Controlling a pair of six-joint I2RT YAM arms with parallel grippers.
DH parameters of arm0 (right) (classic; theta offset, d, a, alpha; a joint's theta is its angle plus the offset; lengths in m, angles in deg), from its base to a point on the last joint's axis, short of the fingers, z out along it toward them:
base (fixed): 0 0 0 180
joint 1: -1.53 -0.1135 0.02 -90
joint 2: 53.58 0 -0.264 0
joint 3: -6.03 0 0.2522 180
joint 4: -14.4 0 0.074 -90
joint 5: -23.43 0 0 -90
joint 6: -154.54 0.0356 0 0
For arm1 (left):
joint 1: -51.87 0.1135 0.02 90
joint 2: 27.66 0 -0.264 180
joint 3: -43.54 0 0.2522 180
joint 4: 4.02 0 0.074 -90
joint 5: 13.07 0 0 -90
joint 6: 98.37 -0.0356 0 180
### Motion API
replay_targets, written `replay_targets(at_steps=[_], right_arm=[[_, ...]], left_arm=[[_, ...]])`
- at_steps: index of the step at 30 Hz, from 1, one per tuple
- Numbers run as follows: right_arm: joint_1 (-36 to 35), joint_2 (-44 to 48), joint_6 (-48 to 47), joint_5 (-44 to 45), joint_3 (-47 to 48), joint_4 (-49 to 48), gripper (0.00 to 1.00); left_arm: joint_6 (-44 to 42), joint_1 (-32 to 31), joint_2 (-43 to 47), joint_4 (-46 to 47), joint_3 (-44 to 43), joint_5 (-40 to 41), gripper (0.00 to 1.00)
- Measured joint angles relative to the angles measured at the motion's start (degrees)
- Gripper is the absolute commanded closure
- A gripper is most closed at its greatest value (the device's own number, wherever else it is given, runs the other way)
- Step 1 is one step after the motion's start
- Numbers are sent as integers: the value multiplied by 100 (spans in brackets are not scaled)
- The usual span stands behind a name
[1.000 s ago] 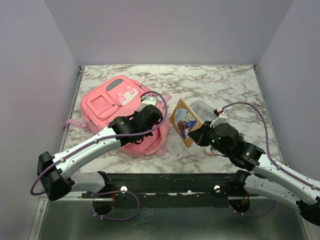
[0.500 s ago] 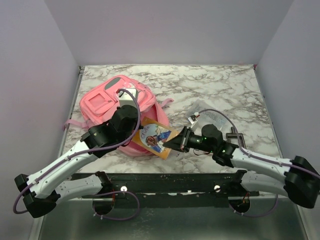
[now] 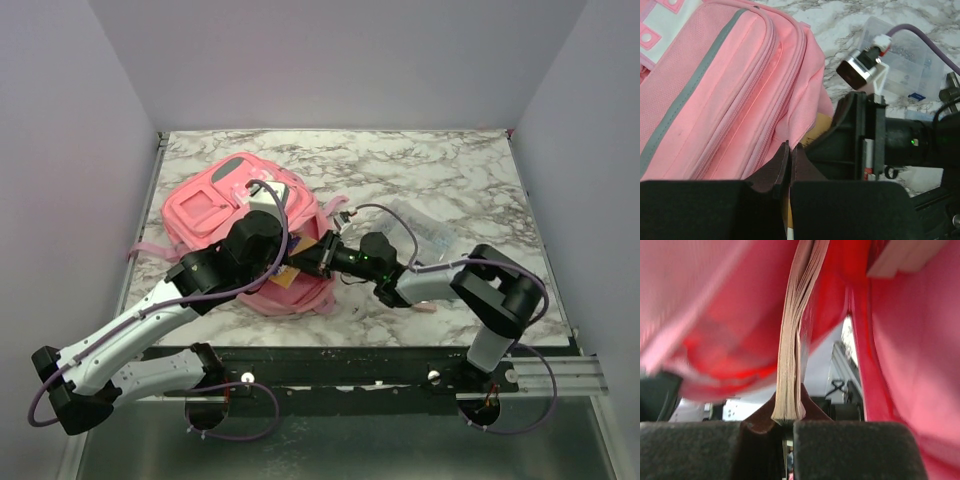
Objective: Pack the student bag
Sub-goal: Place the book in the student bag.
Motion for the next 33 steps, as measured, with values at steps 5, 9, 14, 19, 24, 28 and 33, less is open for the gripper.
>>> replay_targets(at_steps=[5,9,14,19,24,28,33], right_arm=[[0,-1027,-337,420,1123,-46,100],[0,-1773,-557,778,1753,-83,99],[0,-2555,-704,1174,2465,-55,84],[2,-3259,-743,1611,3348,138,39],[-7,-2907,-822,1685,3021,286,24],[-7,-2273,-1045,1635,2424,710,19],[-7,-1980,-1390,1436,2122,1392,27]], left_arm=[[-175,0,-70,-76,-85,-151,100],[-354,9,-129,-295,-363,-127,100],[-450,7,-94,-409,-479,-284,100],[-402,9,-133,-409,-483,-361,100],[-334,9,-157,-402,-483,-385,100],[-315,9,-160,-396,-483,-378,100],[-293,33,-160,-356,-481,-376,100]])
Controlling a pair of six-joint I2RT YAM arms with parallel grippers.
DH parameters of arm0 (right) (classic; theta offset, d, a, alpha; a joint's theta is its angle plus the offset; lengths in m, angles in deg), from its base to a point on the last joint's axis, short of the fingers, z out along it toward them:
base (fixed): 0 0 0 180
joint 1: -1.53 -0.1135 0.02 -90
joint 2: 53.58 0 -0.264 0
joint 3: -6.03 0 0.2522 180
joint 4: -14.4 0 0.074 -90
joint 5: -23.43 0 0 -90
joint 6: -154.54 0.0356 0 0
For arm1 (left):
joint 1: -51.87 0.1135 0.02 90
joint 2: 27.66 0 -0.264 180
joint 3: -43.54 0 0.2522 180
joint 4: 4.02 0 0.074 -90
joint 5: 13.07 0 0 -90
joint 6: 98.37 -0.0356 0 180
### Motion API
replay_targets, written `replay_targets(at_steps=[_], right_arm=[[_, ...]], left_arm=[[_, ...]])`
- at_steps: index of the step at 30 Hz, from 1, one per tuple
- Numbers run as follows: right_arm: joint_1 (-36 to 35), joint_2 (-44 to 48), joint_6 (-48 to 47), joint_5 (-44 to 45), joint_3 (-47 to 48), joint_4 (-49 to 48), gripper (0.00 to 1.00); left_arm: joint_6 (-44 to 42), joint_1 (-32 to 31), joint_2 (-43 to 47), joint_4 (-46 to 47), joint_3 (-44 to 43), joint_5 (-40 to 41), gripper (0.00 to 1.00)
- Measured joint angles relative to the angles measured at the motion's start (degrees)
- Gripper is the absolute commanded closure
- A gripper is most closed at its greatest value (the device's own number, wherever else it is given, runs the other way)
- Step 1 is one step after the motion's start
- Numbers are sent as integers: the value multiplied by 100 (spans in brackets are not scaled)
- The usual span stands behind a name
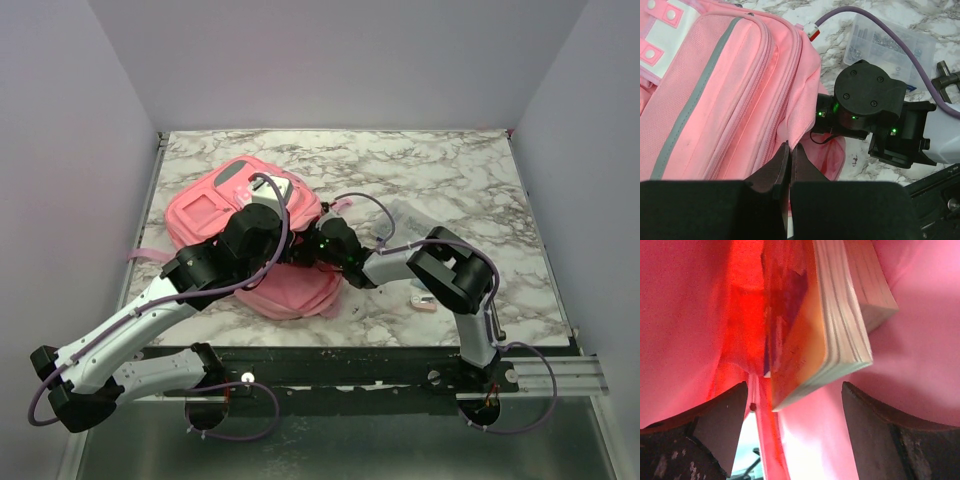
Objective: Pack the student bag
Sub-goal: Place the book in the student bag.
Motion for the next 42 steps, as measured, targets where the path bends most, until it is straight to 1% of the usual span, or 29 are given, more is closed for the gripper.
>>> replay_targets(at_steps=[3,6,8,9,11,14,15,16,18,20,22,26,27,29,31,32,34,36,38,39,42], right_arm=[[0,0,-138,-122,9,208,34],[0,-170,-157,-190,291,323,52],[-7,-466,-151,-234,778,450,61],[-4,-627,-127,-267,1043,503,63],[-4,-734,-94,-291,1198,527,60],[-4,-710,-105,-352,1145,525,39],[-4,-645,-151,-369,1008,498,35],[-4,-533,-199,-385,796,483,34],[-9,-275,-256,-415,321,424,35],[-11,-157,-289,-431,39,315,44],[-11,-101,-295,-450,-42,197,50],[-11,-188,-321,-490,96,61,76],[-11,-267,-345,-492,225,66,79],[-11,-503,-380,-509,636,68,81],[-11,-730,-378,-535,1010,28,80],[-11,-813,-354,-564,1130,0,77],[-11,-872,-321,-599,1202,-35,71],[-11,-820,-337,-608,1086,-11,61],[-9,-577,-481,-605,739,192,53],[-7,-376,-623,-612,529,422,46],[9,492,-1209,-568,-72,1259,30]], left_arm=[[22,13,0,2,2,-7,100],[33,15,2,13,11,-11,100],[50,17,2,17,11,-31,100],[68,22,2,31,11,-48,100],[87,46,2,39,11,-55,100],[107,66,2,42,28,-57,100],[114,70,2,48,46,-57,100],[127,74,2,66,74,-57,100],[151,76,0,81,133,-83,100],[170,79,0,87,177,-118,100],[190,83,2,109,205,-160,100],[234,94,42,170,267,-201,100],[247,94,59,170,280,-203,100],[275,105,76,173,291,-208,100],[315,133,87,214,293,-214,100],[328,151,90,243,293,-214,100],[358,181,87,258,293,-214,100],[387,208,87,258,299,-216,100],[402,251,81,258,299,-223,100],[417,293,70,258,299,-240,100],[501,455,31,278,302,-341,100]])
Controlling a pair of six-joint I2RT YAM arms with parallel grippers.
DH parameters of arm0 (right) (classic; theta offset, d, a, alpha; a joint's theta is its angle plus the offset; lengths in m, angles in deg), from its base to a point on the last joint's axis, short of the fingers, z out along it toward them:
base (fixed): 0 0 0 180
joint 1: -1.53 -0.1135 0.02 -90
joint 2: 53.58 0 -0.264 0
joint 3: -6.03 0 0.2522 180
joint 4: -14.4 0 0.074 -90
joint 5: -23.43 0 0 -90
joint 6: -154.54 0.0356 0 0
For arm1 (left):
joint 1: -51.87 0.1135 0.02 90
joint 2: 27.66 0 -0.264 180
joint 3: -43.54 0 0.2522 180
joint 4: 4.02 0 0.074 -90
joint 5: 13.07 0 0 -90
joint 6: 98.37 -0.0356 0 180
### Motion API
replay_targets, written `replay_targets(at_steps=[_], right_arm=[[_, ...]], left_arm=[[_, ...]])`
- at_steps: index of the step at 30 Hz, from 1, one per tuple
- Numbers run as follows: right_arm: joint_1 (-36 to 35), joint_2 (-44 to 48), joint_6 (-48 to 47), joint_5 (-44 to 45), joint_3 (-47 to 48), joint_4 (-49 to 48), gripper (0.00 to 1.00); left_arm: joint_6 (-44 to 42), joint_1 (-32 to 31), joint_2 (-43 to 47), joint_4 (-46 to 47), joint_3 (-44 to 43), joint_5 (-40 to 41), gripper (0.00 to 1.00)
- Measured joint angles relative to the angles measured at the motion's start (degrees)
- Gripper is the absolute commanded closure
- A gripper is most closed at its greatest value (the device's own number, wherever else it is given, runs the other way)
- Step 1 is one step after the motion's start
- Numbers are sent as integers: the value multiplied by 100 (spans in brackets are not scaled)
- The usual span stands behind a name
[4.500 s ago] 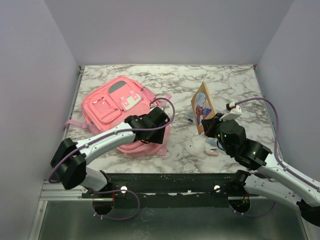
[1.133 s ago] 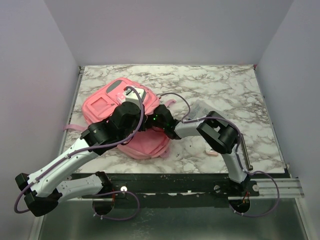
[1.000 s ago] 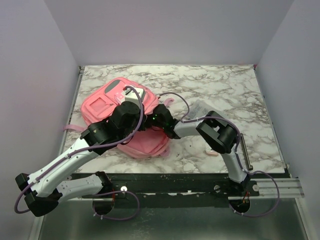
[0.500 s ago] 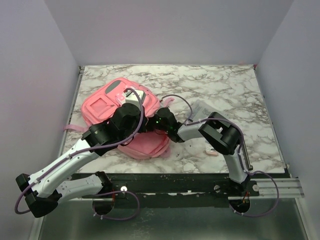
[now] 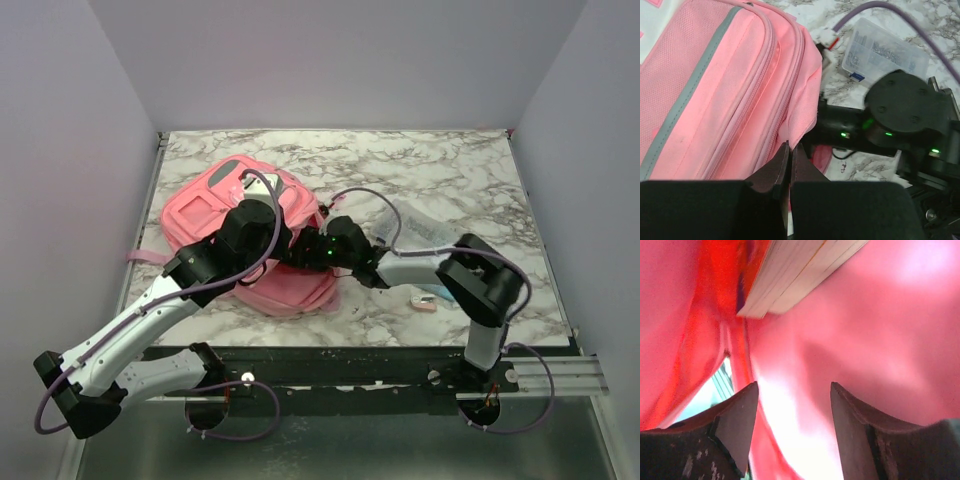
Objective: Pack the student bag
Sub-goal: Place the book in the student bag, then zip the student bag at the center of the board.
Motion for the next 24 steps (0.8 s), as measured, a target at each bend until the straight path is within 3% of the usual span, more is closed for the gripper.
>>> replay_targets(at_steps=[4,7,13,18,24], right_arm=[[0,1598,-946,236,-699,1093,10],[24,2695,-1508,577,-1005,1825,0],[111,3692,-1840,1014,-1604,2643,0],[136,3672,-1375,1038,-1996,2669,1],[136,3047,-494,933,-2124,2094,15]], left_arm=[[125,247,-66,50,7,-273,100],[199,396,-151,111,50,-507,100],[299,553,-393,188,74,-898,100],[313,632,-520,197,74,-1106,100],[350,728,-664,197,72,-1388,100]])
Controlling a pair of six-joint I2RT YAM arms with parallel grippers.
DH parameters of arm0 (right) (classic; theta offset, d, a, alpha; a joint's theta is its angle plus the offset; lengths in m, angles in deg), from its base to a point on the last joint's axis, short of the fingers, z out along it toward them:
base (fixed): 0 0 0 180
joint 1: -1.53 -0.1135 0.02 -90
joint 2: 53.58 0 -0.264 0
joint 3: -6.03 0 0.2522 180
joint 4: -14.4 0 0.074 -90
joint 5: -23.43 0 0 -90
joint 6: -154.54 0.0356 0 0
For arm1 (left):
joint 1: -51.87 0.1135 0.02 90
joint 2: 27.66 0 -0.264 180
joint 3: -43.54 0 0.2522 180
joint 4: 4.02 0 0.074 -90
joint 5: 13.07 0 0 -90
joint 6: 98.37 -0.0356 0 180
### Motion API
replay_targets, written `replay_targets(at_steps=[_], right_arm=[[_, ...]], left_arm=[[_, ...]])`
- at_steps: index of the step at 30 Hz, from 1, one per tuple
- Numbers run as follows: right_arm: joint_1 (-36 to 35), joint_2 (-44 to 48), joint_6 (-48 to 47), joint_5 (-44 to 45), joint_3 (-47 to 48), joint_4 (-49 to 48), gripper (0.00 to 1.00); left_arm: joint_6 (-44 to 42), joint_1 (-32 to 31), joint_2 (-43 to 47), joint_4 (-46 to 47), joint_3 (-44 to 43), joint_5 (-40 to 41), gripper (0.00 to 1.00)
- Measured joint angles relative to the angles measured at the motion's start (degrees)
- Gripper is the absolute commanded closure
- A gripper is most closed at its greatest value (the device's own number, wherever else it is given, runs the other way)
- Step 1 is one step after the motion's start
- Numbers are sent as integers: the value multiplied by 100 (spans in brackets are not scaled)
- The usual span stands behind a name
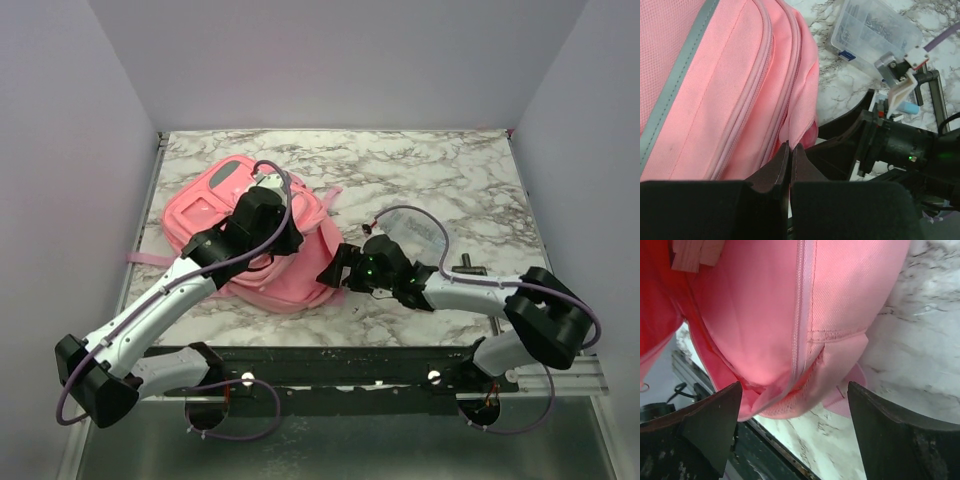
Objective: Pack the student bag
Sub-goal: Zip the student bag at the center of the board.
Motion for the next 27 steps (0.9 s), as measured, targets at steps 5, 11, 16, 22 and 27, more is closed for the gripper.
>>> replay_targets(at_steps=[5,11,16,22,27], right_arm=[[15,-734,645,-424,-17,-831,62],[153,-1130,1285,-1158,35,-1357,99],[570,-1058,1602,-1980,127,-1681,99],[1375,-713,1823,-2734,120,-1923,99],[1961,-704,2138,-3303,122,-2146,99]], left_arm=[[92,48,-149,33,-4,-210,100],[79,114,-717,33,-20,-647,48],[-15,129,-758,289,-22,-898,3],[-85,219,44,378,-20,-872,2],[81,256,1515,501,492,-446,2]])
